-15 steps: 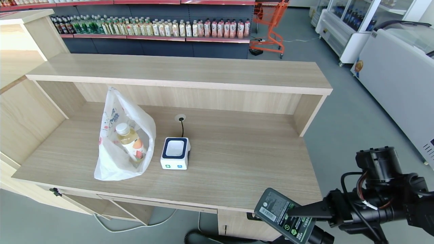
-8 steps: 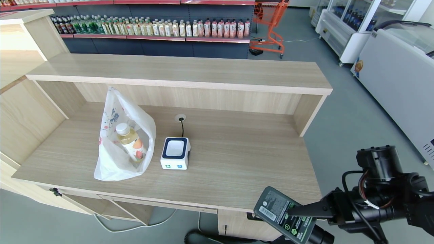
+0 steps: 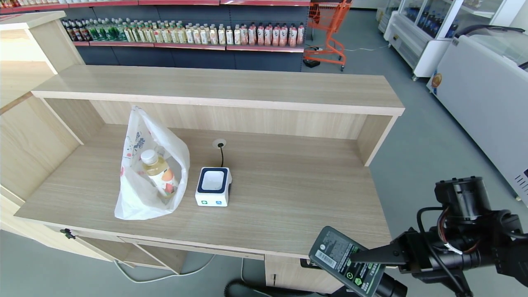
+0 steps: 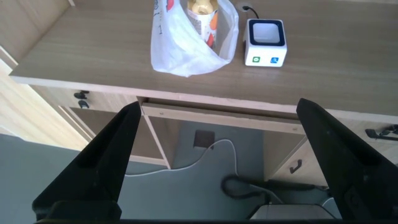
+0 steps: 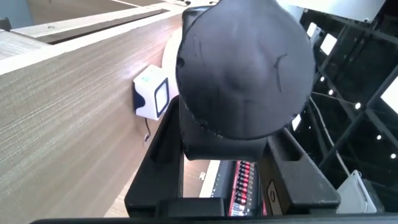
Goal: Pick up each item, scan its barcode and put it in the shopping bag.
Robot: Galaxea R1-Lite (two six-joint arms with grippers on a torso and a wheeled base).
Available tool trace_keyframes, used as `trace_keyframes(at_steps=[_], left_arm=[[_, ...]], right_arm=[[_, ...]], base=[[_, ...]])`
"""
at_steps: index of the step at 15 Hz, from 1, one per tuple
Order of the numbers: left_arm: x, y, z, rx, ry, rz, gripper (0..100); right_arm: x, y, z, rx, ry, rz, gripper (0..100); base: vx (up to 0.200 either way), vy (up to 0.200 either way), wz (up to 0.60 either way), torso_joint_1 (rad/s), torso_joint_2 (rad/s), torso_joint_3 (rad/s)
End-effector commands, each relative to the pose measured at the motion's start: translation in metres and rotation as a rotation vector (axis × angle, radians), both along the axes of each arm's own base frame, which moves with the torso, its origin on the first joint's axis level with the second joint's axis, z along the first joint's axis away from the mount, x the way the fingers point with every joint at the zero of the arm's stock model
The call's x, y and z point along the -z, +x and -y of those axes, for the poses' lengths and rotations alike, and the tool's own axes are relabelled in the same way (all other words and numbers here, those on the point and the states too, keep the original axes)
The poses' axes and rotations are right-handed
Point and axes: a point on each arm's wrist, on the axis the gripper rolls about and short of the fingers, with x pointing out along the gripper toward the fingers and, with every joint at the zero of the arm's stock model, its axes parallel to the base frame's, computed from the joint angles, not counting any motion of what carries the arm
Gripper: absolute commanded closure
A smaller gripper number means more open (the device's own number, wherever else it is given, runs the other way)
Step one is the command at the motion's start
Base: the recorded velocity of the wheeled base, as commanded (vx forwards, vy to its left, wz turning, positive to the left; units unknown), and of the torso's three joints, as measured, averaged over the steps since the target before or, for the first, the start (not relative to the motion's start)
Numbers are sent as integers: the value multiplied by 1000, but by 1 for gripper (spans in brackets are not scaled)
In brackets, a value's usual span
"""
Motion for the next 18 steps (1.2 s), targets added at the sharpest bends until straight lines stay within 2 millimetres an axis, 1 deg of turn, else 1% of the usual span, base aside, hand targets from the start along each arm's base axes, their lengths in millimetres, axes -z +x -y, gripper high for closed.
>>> trace_keyframes(at_steps=[1,5,7,8,9,10,11,12,13,14,15,17,18], left_arm=[[0,0,0,-1,0,0,0],[0,0,0,-1,0,0,0],[0,0,0,-1,0,0,0],[0,0,0,-1,0,0,0],[0,0,0,-1,0,0,0],[0,0,0,-1,0,0,0],[0,0,0,-1,0,0,0],[0,0,0,-1,0,0,0],[0,0,0,-1,0,0,0],[0,0,0,-1,0,0,0],[0,0,0,-1,0,0,0],[0,0,0,-1,0,0,0],[0,0,0,-1,0,0,0]], right_arm=[[-1,0,1,3,0,1,100],[-1,0,0,0,1,1,100],[-1,-3,1,2,0,-12,100],[-7,-8,2,16,9,-41,100],[-17,-16,3,42,29,-132,100],[-27,-23,4,96,54,-305,100],[-48,-26,4,135,103,-396,100],[-78,-33,13,206,180,-438,100],[-76,-38,27,299,210,-543,100],[-84,-43,40,397,291,-706,100],[-90,-43,43,429,324,-766,100],[-108,-51,53,531,485,-1131,100],[-116,-55,55,553,552,-1286,100]], base=[[0,0,0,0,0,0],[0,0,0,0,0,0],[0,0,0,0,0,0],[0,0,0,0,0,0],[0,0,0,0,0,0],[0,0,0,0,0,0],[0,0,0,0,0,0],[0,0,0,0,0,0],[0,0,0,0,0,0],[0,0,0,0,0,0],[0,0,0,0,0,0],[0,0,0,0,0,0],[0,0,0,0,0,0]])
